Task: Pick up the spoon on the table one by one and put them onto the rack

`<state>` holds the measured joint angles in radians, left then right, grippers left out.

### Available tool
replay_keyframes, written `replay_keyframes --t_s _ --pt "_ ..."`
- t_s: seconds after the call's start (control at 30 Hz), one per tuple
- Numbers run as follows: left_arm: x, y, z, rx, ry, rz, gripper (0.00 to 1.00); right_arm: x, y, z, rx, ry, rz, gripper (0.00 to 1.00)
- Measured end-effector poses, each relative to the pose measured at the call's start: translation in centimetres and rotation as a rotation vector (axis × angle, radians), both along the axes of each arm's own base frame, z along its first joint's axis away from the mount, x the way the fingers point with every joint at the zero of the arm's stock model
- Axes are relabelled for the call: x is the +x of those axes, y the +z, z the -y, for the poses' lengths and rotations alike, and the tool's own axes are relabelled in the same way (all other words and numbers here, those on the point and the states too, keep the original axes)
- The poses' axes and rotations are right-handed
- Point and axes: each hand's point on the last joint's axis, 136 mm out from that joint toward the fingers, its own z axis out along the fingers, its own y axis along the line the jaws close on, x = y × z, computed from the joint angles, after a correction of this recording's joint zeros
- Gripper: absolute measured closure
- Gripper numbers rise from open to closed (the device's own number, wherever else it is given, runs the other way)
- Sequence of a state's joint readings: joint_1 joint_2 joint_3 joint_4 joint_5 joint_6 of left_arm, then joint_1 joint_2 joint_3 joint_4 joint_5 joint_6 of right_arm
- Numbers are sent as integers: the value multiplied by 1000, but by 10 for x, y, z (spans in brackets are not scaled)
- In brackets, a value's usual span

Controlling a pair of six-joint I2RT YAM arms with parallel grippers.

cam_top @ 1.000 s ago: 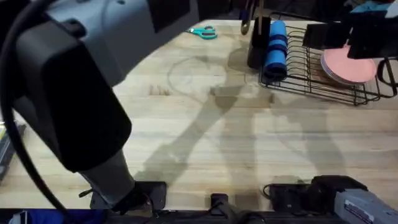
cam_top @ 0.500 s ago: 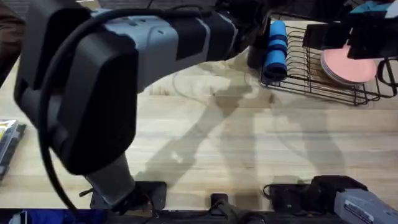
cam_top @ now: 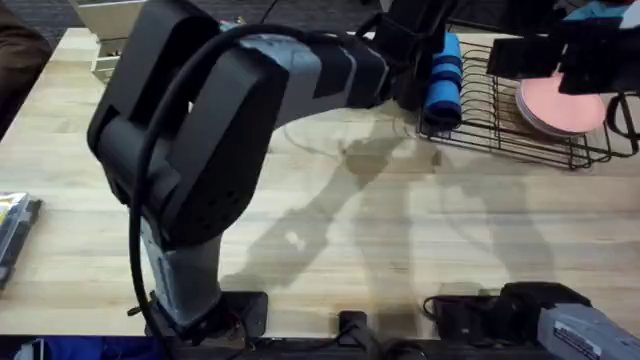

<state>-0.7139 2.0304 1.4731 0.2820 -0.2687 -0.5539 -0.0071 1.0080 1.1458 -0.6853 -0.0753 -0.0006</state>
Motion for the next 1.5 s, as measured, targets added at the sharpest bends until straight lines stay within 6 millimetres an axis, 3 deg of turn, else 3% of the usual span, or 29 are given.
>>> replay_keyframes --t_s 0.27,0.4,0.5,0.73,0.87,1.17,1.3,1.33,1.5 --pt "-8 -26 -3 72 -17 -91 936 0 0 0 0 0 0 9" --pt "-10 -32 -5 95 -19 -109 801 0 0 0 0 0 0 9" --pt "-11 -36 -6 183 -49 -86 617 0 0 0 0 0 0 9" --pt "-19 -48 -12 267 -69 -126 519 0 0 0 0 0 0 9" --pt "-30 -42 -22 311 -78 -159 474 0 0 0 0 0 0 9" --pt "-71 -9 -63 407 -84 -266 371 0 0 0 0 0 0 9" --pt "-89 -7 -94 466 -70 -347 326 0 0 0 0 0 0 9" --pt "-99 -1 -116 491 -52 -389 290 0 0 0 0 0 0 9" --pt "-112 17 -152 499 -9 -423 188 0 0 0 0 0 0 9"
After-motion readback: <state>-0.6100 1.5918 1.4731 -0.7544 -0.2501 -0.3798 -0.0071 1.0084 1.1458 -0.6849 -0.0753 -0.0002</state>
